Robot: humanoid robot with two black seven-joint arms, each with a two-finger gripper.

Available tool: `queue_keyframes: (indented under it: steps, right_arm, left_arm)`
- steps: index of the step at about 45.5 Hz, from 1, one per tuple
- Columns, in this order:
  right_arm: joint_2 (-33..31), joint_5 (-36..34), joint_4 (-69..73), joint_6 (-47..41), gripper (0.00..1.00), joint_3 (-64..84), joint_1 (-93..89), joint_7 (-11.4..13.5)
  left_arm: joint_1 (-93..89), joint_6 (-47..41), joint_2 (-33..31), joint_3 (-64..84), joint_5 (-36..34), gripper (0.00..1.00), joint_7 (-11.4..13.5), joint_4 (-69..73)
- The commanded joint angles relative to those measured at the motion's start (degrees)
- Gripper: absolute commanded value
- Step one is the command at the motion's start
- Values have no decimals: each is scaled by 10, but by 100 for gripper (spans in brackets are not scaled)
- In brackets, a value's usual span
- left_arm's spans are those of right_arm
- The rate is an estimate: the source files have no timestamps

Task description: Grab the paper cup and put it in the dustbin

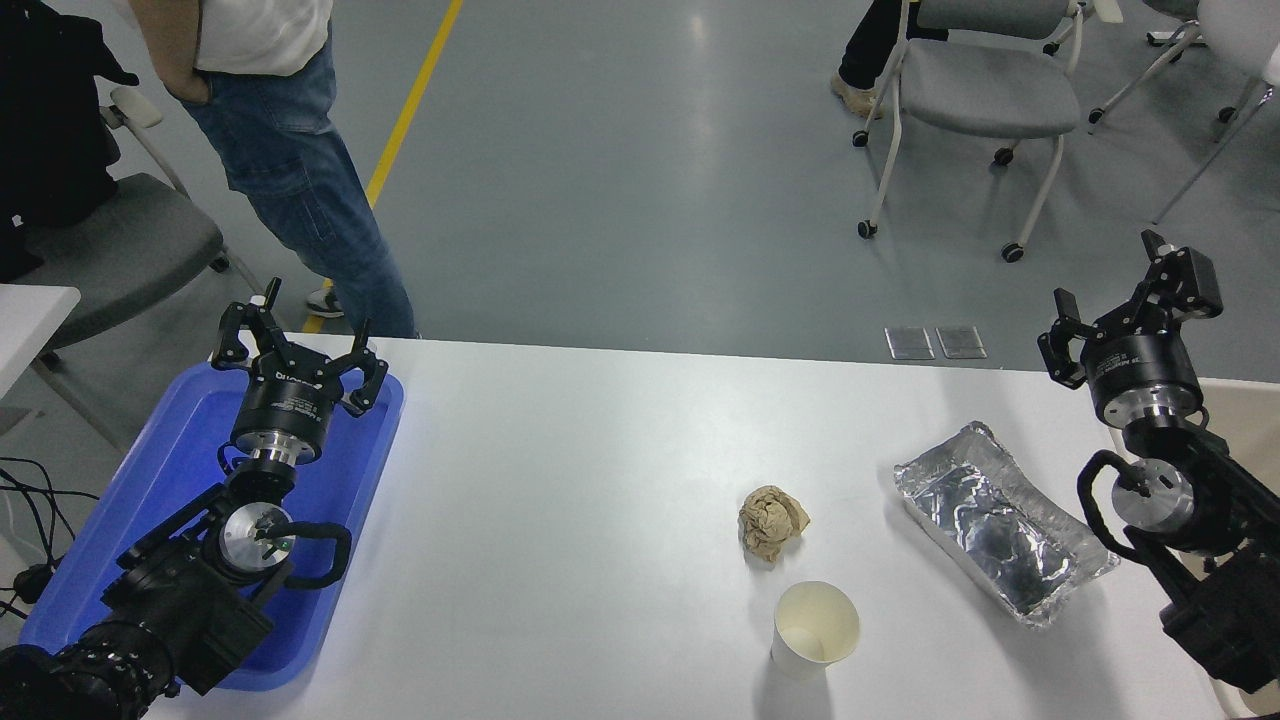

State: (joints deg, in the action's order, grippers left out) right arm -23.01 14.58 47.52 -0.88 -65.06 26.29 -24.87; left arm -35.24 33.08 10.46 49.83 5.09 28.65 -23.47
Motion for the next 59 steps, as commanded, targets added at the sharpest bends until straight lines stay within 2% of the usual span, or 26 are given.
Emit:
queue_keyframes:
  steps: [1, 59]
  right_arm:
    - [2, 0, -1, 0, 100, 0, -3, 0]
    - [10, 5, 0, 0, 100, 41, 14, 0]
  left_arm:
    - [0, 0, 0, 0, 0, 100, 0, 0]
    - [0, 0, 0, 0, 0, 100, 0, 0]
